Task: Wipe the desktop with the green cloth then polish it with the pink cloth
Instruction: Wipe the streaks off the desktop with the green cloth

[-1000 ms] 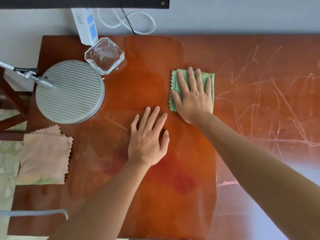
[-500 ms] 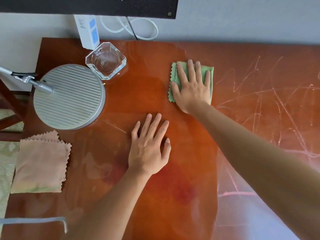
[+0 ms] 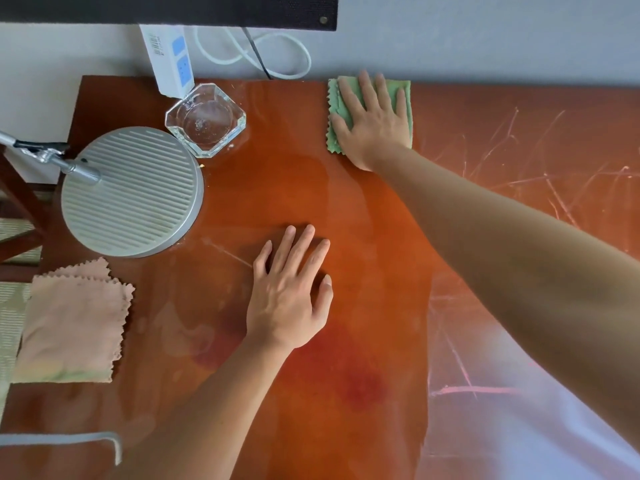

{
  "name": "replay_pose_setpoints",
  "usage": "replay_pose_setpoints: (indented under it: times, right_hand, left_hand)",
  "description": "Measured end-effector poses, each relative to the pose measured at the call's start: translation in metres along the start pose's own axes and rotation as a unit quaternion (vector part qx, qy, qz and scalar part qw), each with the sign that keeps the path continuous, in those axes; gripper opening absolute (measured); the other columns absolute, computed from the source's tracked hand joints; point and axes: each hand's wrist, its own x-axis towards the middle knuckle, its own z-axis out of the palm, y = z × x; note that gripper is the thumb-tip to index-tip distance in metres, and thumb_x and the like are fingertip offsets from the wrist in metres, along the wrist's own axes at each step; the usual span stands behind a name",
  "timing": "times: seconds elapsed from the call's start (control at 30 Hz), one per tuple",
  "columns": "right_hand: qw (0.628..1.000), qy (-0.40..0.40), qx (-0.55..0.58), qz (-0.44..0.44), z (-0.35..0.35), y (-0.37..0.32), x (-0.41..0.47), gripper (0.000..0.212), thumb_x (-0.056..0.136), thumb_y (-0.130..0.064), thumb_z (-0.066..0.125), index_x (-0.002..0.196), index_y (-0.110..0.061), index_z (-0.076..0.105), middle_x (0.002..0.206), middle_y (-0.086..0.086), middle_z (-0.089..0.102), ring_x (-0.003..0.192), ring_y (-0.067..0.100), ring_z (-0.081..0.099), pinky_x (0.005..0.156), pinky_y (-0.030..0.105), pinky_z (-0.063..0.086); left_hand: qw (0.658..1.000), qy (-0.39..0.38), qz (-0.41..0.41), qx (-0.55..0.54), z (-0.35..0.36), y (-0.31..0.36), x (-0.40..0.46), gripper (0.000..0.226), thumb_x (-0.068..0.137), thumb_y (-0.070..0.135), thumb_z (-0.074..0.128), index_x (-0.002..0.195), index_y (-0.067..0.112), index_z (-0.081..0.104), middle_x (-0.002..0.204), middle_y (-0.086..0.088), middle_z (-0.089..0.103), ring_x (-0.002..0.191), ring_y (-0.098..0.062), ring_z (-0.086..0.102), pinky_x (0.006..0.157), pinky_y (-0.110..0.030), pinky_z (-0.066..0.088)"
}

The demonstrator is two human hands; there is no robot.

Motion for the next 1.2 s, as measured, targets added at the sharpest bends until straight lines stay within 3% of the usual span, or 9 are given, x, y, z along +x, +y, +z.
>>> replay_pose_setpoints:
  times: [0.2,0.63,1.03,1.2]
  right_hand:
    - [0.999,0.003,-0.002,0.052,-0.004,0.063,-0.02,0.07,0.093,-0.064,0.005,0.158,-0.037,0.001,0.168,-0.001,-0.001,0.153,0.023,-0.009,0.122,0.051,-0.006]
    - [0.998,0.024,-0.006,0.05,0.024,0.055,-0.151,0.067,0.1,-0.062,0.009,0.159,-0.033,0.005,0.167,0.003,0.007,0.154,0.026,-0.003,0.121,0.051,-0.006]
    - [0.993,0.012,0.001,0.113,-0.001,0.082,-0.041,0.07,0.095,-0.062,0.009,0.159,-0.034,0.001,0.168,0.003,-0.001,0.153,0.025,-0.009,0.122,0.053,-0.006]
    - [0.995,0.011,0.004,0.097,-0.003,0.054,-0.006,0.07,0.096,-0.059,0.009,0.159,-0.029,0.0,0.168,0.006,-0.003,0.153,0.029,-0.011,0.12,0.056,-0.008]
  left_hand:
    - [1.0,-0.008,-0.002,0.002,-0.001,0.001,0.001,0.053,0.101,0.043,0.036,0.149,0.023,0.048,0.163,-0.004,0.036,0.153,-0.026,0.026,0.123,-0.051,0.019]
    - [1.0,-0.015,-0.007,-0.003,-0.004,0.003,0.002,0.056,0.102,0.045,0.031,0.149,0.022,0.049,0.161,-0.006,0.038,0.152,-0.028,0.029,0.121,-0.055,0.023]
    - [1.0,-0.006,0.001,-0.001,0.002,0.0,0.0,0.054,0.103,0.046,0.029,0.149,0.023,0.047,0.163,-0.004,0.035,0.153,-0.027,0.026,0.123,-0.053,0.02]
    - [1.0,-0.007,0.003,0.003,0.003,0.0,0.0,0.053,0.102,0.045,0.033,0.15,0.024,0.046,0.164,-0.003,0.033,0.154,-0.026,0.025,0.122,-0.053,0.021]
